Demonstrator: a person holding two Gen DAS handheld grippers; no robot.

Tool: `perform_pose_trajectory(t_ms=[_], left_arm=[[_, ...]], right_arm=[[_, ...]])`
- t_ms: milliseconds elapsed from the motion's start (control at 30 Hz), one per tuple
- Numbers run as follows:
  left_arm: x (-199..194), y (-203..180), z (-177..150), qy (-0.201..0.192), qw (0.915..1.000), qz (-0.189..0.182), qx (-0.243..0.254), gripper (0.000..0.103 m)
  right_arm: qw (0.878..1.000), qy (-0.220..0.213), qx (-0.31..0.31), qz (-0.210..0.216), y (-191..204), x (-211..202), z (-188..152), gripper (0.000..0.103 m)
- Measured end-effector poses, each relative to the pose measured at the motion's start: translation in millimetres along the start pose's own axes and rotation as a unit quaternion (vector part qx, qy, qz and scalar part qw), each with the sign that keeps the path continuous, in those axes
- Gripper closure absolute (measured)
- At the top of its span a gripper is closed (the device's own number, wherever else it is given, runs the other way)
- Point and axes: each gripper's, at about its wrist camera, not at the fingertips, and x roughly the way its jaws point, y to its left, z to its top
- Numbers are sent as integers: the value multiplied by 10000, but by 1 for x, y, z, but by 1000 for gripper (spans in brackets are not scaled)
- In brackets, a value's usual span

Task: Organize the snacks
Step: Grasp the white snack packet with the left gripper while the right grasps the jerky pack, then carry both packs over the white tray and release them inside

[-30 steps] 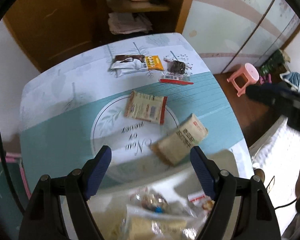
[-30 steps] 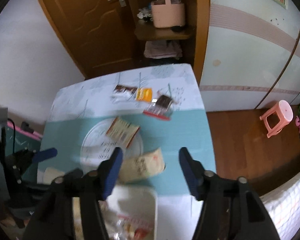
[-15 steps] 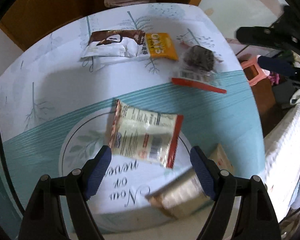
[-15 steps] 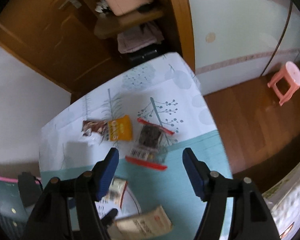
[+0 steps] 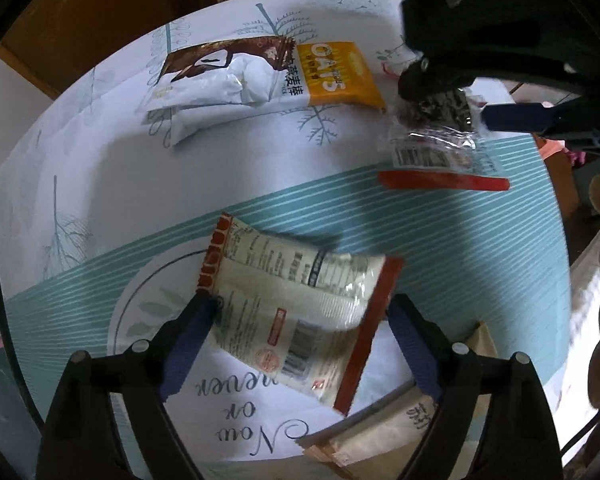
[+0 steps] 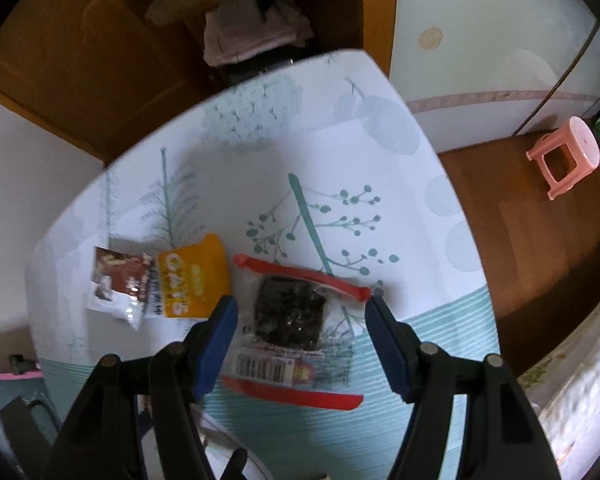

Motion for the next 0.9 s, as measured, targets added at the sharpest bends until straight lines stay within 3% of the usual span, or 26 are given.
perform_pose_trajectory(t_ms=[100, 233, 300, 400, 467, 633, 767, 900], left_arm=[[0, 5, 3, 5, 9999, 2, -153, 13], [0, 17, 4, -28, 9996, 13, -297, 14], [-3, 21, 4, -74, 9994, 16, -340, 20], [-9, 25, 2, -170, 9993, 36, -331, 39], [-12, 27, 3, -195, 9993, 65, -324, 52], [-20, 33, -8, -284, 9985, -13, -473, 60], [-25, 46, -11, -357, 9970, -142, -678, 87], [-55, 59, -16, -654, 9945, -301, -765, 90]], right_arm=[[9998, -17, -105, -156, 5, 5, 0, 37], [9989, -99, -377, -259, 11, 3, -6, 50], [9986, -71, -453, -250, 13, 3, -9, 51], [9978, -76, -622, -231, 14, 0, -18, 61], [9975, -16, -678, -194, 13, -2, -25, 61], [9965, 29, -833, -62, 12, -7, -44, 62], [9964, 0, -833, 156, 9, -20, -60, 62], [9951, -125, -897, 397, 11, -42, -75, 62]])
